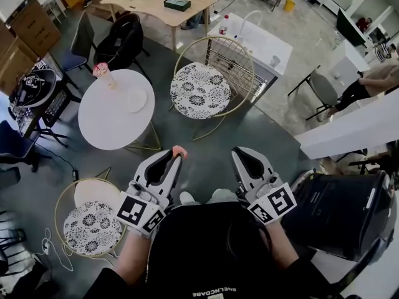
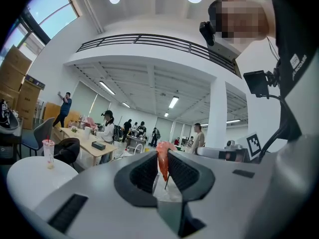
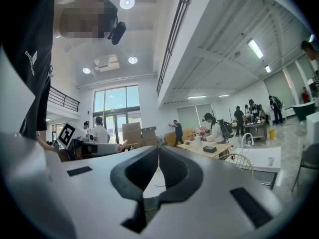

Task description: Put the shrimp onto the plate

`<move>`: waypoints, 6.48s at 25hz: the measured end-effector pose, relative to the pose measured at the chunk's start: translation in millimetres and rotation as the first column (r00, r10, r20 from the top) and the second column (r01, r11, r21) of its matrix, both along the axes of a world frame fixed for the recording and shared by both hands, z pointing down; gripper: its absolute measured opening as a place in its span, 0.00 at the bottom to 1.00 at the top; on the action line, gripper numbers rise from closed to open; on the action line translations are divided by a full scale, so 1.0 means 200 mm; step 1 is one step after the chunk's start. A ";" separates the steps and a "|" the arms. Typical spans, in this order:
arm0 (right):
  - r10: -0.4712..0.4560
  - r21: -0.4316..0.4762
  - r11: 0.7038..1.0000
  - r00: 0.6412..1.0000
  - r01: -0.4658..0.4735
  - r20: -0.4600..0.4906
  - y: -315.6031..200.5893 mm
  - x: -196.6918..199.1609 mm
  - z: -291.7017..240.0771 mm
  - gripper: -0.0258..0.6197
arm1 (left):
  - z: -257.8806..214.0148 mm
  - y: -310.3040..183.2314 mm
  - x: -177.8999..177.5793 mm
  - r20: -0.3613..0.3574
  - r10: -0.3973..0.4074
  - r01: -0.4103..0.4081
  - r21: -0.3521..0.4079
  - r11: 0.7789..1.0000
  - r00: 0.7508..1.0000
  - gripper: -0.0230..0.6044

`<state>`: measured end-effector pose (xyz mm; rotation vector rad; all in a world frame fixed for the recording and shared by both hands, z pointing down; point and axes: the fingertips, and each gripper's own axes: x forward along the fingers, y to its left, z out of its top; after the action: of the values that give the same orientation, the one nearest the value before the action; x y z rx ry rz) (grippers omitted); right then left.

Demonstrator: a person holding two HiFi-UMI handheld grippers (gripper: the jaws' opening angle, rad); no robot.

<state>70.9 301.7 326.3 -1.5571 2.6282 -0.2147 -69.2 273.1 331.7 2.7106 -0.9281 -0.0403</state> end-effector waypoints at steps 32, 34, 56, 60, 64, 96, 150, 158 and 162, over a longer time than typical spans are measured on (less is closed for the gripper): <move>-0.246 -0.045 0.967 0.965 0.250 0.086 -0.87 -0.25 0.14 0.07 | 0.14 -0.63 -0.26 0.069 -0.260 0.265 -0.071 0.962 0.963 0.14; -0.260 -0.047 0.963 0.962 0.265 0.087 -0.95 -0.24 0.14 0.07 | 0.14 -0.70 -0.26 0.070 -0.279 0.283 -0.072 0.956 0.958 0.14; -0.504 -0.062 0.855 0.854 0.515 0.132 -1.59 -0.02 0.18 0.07 | 0.20 -1.24 0.01 0.131 -0.499 0.512 -0.107 0.852 0.857 0.14; -0.535 -0.065 0.835 0.834 0.546 0.138 -1.66 0.02 0.18 0.07 | 0.22 -1.27 0.05 0.136 -0.534 0.549 -0.116 0.828 0.834 0.14; -0.560 -0.059 0.818 0.815 0.572 0.145 -1.68 0.02 0.19 0.07 | 0.24 -1.29 0.07 0.146 -0.553 0.569 -0.117 0.814 0.820 0.14; -0.548 -0.110 0.829 0.836 0.548 0.039 -1.95 -0.35 0.22 0.07 | 0.65 -1.70 -0.50 0.202 -0.519 0.555 -0.233 0.799 0.831 0.14; -0.419 -0.281 0.886 0.897 0.369 -0.141 -2.20 -0.52 0.48 0.07 | 2.10 -1.85 -1.11 0.489 -0.355 0.599 -0.557 0.575 0.797 0.14; -0.405 -0.283 0.890 0.904 0.356 -0.138 -2.21 -0.50 0.49 0.07 | 2.15 -1.83 -1.13 0.534 -0.329 0.618 -0.566 0.545 0.779 0.14; -0.385 -0.289 0.897 0.913 0.335 -0.135 -2.21 -0.48 0.49 0.07 | 2.18 -1.83 -1.14 0.554 -0.317 0.628 -0.568 0.532 0.770 0.14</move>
<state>-25.3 -140.5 424.4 -1.1771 3.1402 -0.4759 -296.6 -92.3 766.9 1.6486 -1.4164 0.6528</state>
